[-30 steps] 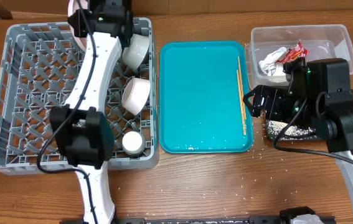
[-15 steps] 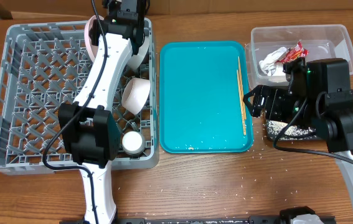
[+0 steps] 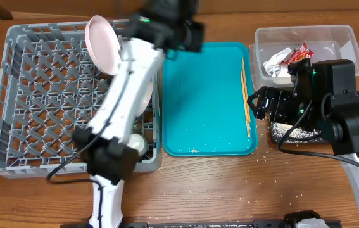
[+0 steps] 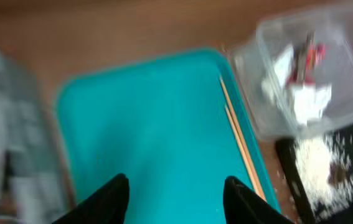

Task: Sort waste into correct bins and load items into the dishwasher
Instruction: 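Move left gripper over the wooden chopsticks on the tray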

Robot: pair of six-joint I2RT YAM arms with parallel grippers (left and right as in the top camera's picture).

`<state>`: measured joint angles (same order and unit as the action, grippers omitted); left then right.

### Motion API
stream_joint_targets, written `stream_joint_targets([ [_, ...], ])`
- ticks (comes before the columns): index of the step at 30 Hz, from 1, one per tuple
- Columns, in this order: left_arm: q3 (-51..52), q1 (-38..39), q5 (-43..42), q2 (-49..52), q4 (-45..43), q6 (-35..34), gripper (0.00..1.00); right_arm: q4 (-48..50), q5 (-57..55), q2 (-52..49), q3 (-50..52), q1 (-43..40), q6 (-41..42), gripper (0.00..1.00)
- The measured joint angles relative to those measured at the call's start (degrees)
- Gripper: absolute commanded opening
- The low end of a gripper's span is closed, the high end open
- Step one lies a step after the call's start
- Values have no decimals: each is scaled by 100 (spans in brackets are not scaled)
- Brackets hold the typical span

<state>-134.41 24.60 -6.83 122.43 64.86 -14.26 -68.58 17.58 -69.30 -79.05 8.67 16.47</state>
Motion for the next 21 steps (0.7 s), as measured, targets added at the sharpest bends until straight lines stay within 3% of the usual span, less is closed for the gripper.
stream_joint_targets([
  [3, 861, 675, -26, 601, -903, -710, 50, 2, 2, 0, 0, 0, 0, 100],
  [11, 1034, 1729, 479, 2092, -1718, -2253, 48, 2, 2, 0, 0, 0, 0, 100],
  [21, 1034, 1888, 1126, 2218, -2105, -2590, 44, 2, 2, 0, 0, 0, -2, 100],
])
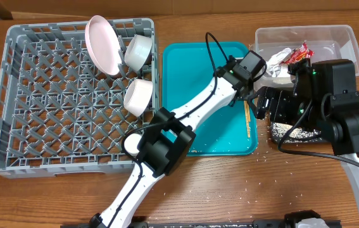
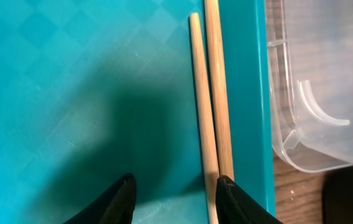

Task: Sort waste into correct bins and load items into the dishwasher
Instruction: 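Move left gripper over the wooden chopsticks on the tray, then grasp one chopstick and place it into the dish rack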

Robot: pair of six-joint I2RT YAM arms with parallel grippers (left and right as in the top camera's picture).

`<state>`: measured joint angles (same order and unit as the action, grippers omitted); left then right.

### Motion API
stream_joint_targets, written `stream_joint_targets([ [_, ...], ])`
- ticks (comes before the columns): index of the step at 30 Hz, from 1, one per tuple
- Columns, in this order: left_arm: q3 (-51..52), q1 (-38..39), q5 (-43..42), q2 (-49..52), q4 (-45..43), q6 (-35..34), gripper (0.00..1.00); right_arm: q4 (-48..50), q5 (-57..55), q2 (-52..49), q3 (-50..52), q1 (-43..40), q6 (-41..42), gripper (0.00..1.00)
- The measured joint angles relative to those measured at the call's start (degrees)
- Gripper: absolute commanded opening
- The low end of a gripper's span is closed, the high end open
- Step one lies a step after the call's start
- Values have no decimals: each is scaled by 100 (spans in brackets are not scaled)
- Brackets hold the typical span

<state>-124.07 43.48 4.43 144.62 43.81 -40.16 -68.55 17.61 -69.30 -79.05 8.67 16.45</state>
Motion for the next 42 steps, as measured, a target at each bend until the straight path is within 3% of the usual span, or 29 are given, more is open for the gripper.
stream_joint_targets([
  [7, -72, 229, 551, 114, -120, 2, 42, -2, 0, 0, 0, 0, 2, 100],
  [10, -122, 229, 581, 131, 44, 2, 37, 0, 0, 0, 0, 0, 4, 100],
  [19, -219, 216, 1036, 125, 905, 0, 37, 0, -2, 0, 0, 0, 0, 100],
  [29, -107, -319, 1121, -68, 1521, 46, 34, 2, 0, 0, 0, 0, 4, 100],
  [35, 0, -883, 946, -369, 1733, 463, 34, 0, 0, 0, 0, 0, 2, 100],
  [42, 2, -909, 817, -758, 1738, 627, 34, 2, 0, 0, 0, -2, 0, 100],
])
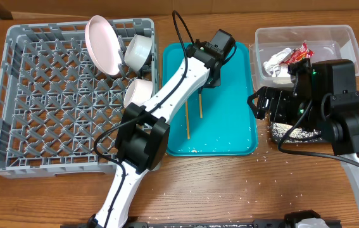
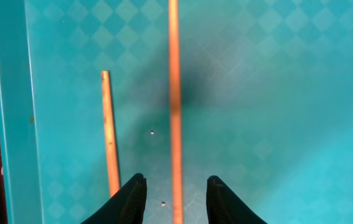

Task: Sort waste into correct bins and load items into the dishwasher
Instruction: 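Grasp one chopstick and place it into the dish rack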

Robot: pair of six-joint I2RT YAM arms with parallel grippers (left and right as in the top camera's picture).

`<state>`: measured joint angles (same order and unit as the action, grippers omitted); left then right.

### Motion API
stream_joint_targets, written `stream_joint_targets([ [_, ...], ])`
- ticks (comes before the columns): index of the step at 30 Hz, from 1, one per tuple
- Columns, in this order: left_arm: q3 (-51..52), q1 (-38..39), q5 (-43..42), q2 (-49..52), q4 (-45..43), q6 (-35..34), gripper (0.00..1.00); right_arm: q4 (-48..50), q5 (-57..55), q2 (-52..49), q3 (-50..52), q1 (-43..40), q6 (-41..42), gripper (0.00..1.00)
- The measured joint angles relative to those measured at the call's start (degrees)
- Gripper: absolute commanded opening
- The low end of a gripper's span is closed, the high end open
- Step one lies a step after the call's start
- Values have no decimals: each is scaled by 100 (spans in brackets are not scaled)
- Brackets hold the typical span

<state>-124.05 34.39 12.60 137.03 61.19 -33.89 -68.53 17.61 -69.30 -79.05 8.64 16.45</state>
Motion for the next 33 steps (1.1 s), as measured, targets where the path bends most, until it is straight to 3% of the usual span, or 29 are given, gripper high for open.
stream_joint_targets([
  [3, 345, 0, -17, -11, -417, -2, 33, 0, -2, 0, 0, 2, 0, 100],
  [10, 481, -352, -39, -11, 116, -313, 34, -2, 0, 0, 0, 2, 0, 100],
  [19, 1156, -540, -225, -63, -282, -680, 32, -2, 0, 0, 0, 2, 4, 100],
  [23, 1373, -597, -603, -157, -509, -778, 22, -2, 0, 0, 0, 2, 0, 100],
  [25, 1480, -610, -734, -216, -511, -798, 4, -2, 2, 0, 0, 2, 4, 100],
  [33, 1513, -704, -1298, -313, -291, -387, 4, 0, 0, 0, 0, 2, 4, 100],
])
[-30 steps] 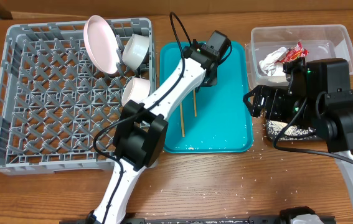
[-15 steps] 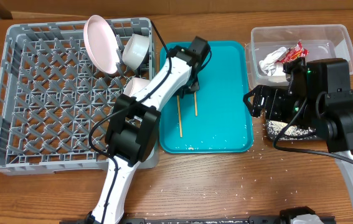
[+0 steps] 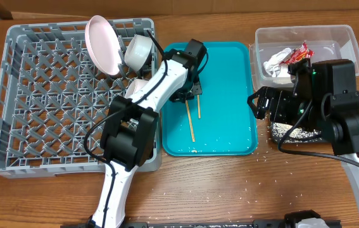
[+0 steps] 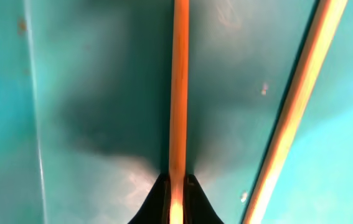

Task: Sort waste into correct bins and load items into the dishwasher
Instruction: 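Grasp one chopstick and place it into the dish rack, then return left gripper to the second chopstick on the tray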

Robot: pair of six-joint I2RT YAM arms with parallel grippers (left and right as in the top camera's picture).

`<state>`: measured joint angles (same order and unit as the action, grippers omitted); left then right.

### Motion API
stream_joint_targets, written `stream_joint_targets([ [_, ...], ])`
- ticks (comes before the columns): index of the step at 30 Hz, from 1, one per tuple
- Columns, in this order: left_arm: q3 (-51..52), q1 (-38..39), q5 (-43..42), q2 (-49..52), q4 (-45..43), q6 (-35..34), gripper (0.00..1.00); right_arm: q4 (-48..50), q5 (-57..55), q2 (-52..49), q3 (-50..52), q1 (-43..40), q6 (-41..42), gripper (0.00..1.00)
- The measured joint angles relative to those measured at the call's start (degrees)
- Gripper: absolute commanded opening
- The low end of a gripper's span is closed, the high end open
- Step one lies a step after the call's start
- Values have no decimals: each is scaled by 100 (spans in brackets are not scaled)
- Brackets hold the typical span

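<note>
Two wooden chopsticks lie on the teal tray (image 3: pixel 226 120). My left gripper (image 3: pixel 189 90) (image 4: pixel 175 186) is down on the tray's left half, shut on one chopstick (image 4: pixel 179 93), which runs straight ahead from the fingertips. The other chopstick (image 4: pixel 297 106) lies slanted just to its right. From overhead both chopsticks (image 3: pixel 190 123) (image 3: pixel 198 106) show below the gripper. My right gripper (image 3: pixel 259 101) hovers at the tray's right edge; its jaws do not show clearly.
A grey dish rack (image 3: pixel 14 95) on the left holds a pink plate (image 3: pixel 101 45) and a white bowl (image 3: pixel 138 49). A clear bin (image 3: pixel 344 38) with wrappers stands at the back right. A black dish with rice (image 3: pixel 293 132) lies under the right arm. Rice grains dot the table.
My left gripper was open above the two chopsticks, further back on the tray. It is now lower and further left, shut on one of them. The right arm has not moved.
My left gripper was open near the rack, the chopsticks lying along the tray's right edge. Then it stood open right over them. Later both chopsticks lay in the tray's left half under the open gripper. Now it grips one.
</note>
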<state>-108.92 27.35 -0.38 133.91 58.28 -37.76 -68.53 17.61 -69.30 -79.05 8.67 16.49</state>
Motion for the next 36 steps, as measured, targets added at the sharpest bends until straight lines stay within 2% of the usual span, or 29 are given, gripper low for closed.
stream_joint_targets([
  [5, -579, -227, -372, -431, 863, 782, 4, -2, 0, 0, 0, 0, -4, 100],
  [9, -907, -592, -442, -2057, 1340, 1714, 4, -2, 0, 0, 0, -2, -2, 100],
  [10, -1014, -791, -437, -2629, 1550, 2015, 4, 0, -2, 0, 0, 0, -2, 100],
  [13, -1113, -1373, -319, -3348, 2188, 2632, 4, -4, 0, 0, 0, 0, -4, 100],
  [16, -1095, -1971, -195, -3432, 2404, 3101, 4, -4, -2, 0, 0, 0, 0, 100],
  [21, -310, -2684, -61, -3244, 1930, 3615, 4, -2, -2, 0, 0, 0, -4, 100],
  [28, 1547, -2739, -46, -3056, 603, 4013, 4, -2, 2, 0, 0, -2, -4, 100],
  [29, 1709, -2741, -42, -3049, 509, 4022, 12, 0, 0, 0, 0, 0, -2, 100],
  [31, 2050, -2747, -42, -3047, 282, 4041, 36, 0, 2, 0, 0, 0, -4, 100],
  [34, 2205, -2747, -39, -3047, 103, 3858, 44, 2, -2, 0, 0, -2, -2, 100],
  [36, 2236, -2747, -39, -3047, 9, 3644, 43, -4, -2, 0, 0, 0, -4, 100],
])
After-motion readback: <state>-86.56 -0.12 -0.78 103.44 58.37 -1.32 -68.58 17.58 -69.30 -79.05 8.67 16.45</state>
